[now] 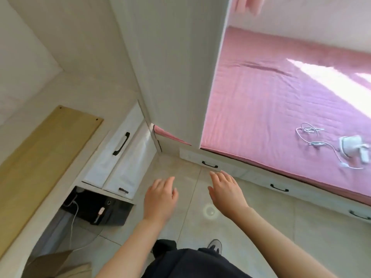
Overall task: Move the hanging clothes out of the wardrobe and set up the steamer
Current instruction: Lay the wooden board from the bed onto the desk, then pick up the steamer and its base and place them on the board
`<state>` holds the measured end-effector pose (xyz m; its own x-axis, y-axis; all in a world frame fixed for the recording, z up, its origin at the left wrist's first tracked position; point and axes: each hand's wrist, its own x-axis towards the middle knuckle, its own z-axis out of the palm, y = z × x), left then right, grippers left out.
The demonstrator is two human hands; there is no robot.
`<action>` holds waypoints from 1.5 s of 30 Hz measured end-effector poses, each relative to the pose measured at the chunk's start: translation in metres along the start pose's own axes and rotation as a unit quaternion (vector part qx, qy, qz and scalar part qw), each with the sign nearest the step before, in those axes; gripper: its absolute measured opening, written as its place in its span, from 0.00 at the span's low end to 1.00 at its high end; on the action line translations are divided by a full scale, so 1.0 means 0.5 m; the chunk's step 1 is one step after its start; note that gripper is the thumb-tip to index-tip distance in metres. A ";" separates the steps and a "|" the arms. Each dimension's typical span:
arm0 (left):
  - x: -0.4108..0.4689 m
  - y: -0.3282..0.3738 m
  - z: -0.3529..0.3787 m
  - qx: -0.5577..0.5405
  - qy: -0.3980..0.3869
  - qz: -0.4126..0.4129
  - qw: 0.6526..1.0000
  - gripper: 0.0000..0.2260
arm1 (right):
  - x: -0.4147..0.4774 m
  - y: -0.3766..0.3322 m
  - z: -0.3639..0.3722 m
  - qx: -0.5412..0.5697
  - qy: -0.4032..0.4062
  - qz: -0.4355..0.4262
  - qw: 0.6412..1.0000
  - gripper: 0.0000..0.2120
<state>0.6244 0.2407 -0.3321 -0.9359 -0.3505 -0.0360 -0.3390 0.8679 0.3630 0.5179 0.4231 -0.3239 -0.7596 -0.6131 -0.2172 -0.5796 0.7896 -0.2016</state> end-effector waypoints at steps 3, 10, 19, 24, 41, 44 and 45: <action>0.013 0.113 0.050 -0.012 -0.011 0.035 0.999 0.15 | -0.058 0.106 0.002 0.008 0.008 0.045 0.999 0.24; 0.028 0.338 0.146 -0.033 -0.048 0.123 0.991 0.15 | -0.186 0.309 0.002 0.032 0.041 0.152 0.987 0.25; 0.087 0.526 0.210 -0.014 -0.084 0.233 0.969 0.18 | -0.268 0.486 0.000 0.059 0.067 0.254 0.963 0.25; 0.159 0.610 0.245 -0.010 -0.099 0.266 0.959 0.18 | -0.262 0.581 -0.010 0.074 0.072 0.299 0.949 0.25; 0.568 0.927 0.366 -0.023 -0.128 0.345 0.930 0.18 | -0.087 0.968 -0.143 0.104 0.114 0.393 0.906 0.23; 0.613 0.971 0.392 -0.018 -0.130 0.358 0.925 0.18 | -0.065 1.027 -0.152 0.104 0.112 0.398 0.905 0.22; 0.626 0.985 0.401 -0.015 -0.130 0.362 0.923 0.18 | -0.059 1.047 -0.154 0.101 0.113 0.397 0.905 0.22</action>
<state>0.1453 0.6291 -0.3514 -0.9088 0.4172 0.0044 0.3830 0.8300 0.4055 0.2140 0.8567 -0.3493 -0.9673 0.1844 -0.1744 0.2239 0.9436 -0.2439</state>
